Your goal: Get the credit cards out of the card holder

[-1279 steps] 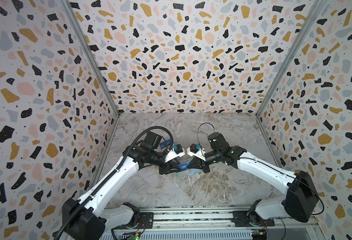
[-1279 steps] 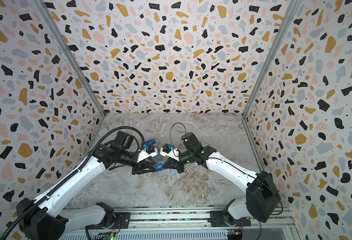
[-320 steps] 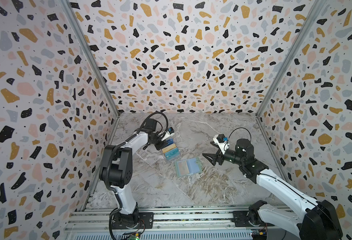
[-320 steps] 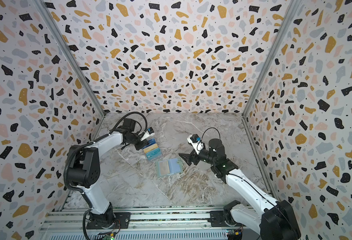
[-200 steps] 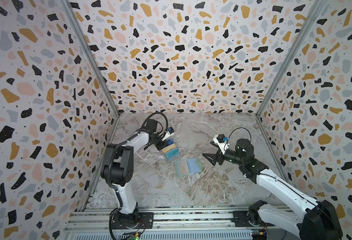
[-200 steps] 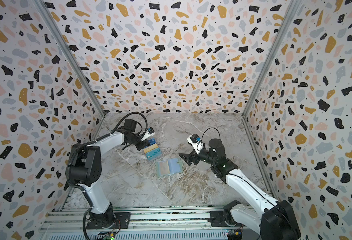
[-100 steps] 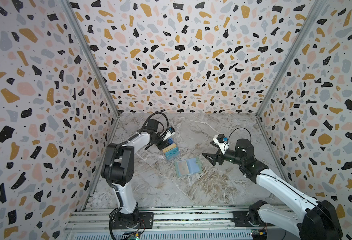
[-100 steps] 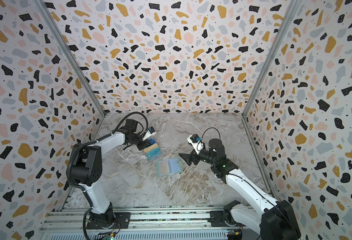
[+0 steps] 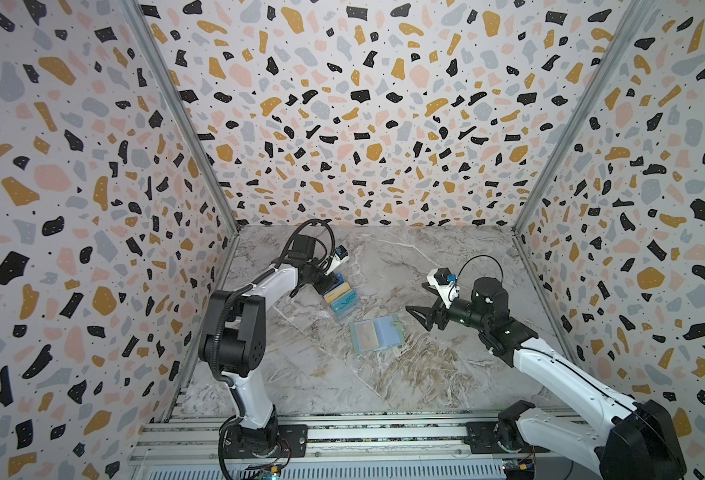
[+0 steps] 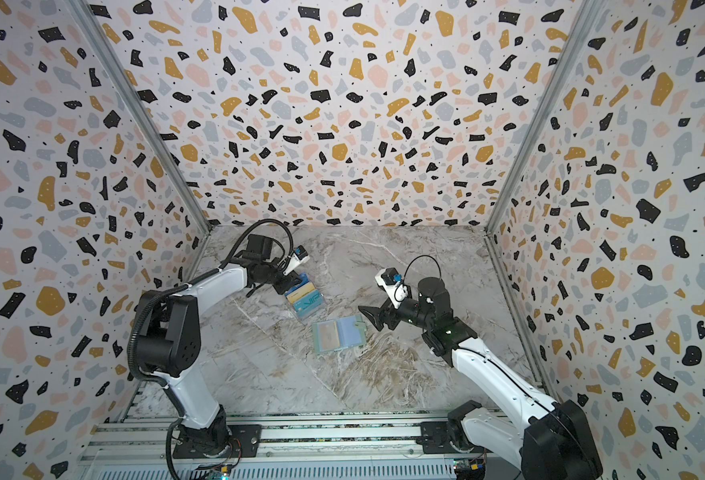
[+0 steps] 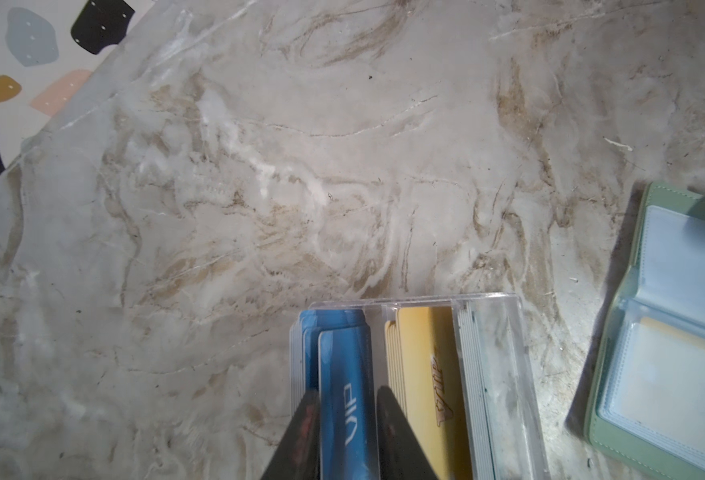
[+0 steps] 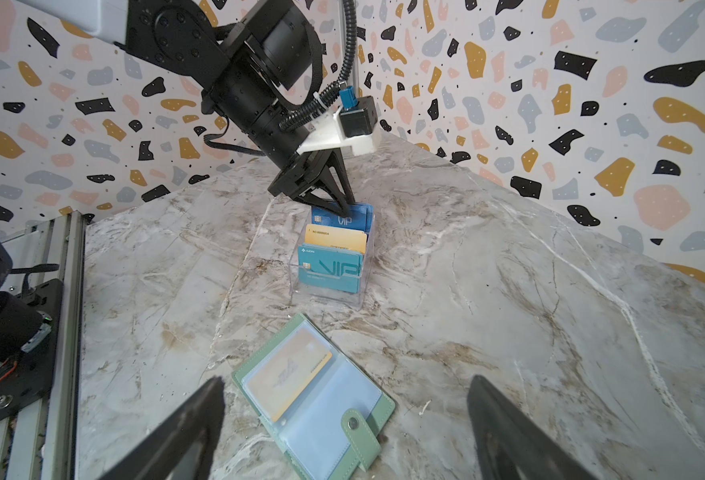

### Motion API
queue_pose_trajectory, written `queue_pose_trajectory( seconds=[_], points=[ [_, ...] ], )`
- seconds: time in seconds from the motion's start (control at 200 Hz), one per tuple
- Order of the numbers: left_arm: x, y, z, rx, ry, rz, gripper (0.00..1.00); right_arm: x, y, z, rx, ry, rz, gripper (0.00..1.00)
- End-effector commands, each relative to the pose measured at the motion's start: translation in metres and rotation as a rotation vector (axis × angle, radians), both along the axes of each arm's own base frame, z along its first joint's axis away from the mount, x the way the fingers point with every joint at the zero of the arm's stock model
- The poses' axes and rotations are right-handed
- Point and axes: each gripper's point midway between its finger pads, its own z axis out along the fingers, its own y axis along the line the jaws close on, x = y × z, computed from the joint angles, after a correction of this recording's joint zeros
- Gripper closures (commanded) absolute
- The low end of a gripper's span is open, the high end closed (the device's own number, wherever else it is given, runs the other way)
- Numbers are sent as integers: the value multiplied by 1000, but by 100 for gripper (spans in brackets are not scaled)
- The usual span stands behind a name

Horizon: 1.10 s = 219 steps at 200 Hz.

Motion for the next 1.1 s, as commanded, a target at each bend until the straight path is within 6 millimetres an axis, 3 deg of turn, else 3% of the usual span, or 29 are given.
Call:
queue_pose_trajectory(
  seconds=[0.0, 0.305, 0.536, 0.751, 1.091],
  points=[
    [6, 4, 16, -2, -59, 36, 73, 3, -2, 6, 15, -2, -20, 8],
    [4, 18, 46, -8, -136, 176, 67, 12, -2, 0, 5, 80, -63, 11],
    [-36, 7, 63, -106, -151, 223, 62, 14, 5, -9, -38, 111, -81, 13],
    [-84, -13, 53, -190, -81, 243, 62, 20, 14, -30, -128, 173, -105, 14],
    [-142, -51, 12, -273, 62, 239, 74, 13, 37, -73, -239, 286, -74, 18]
  ],
)
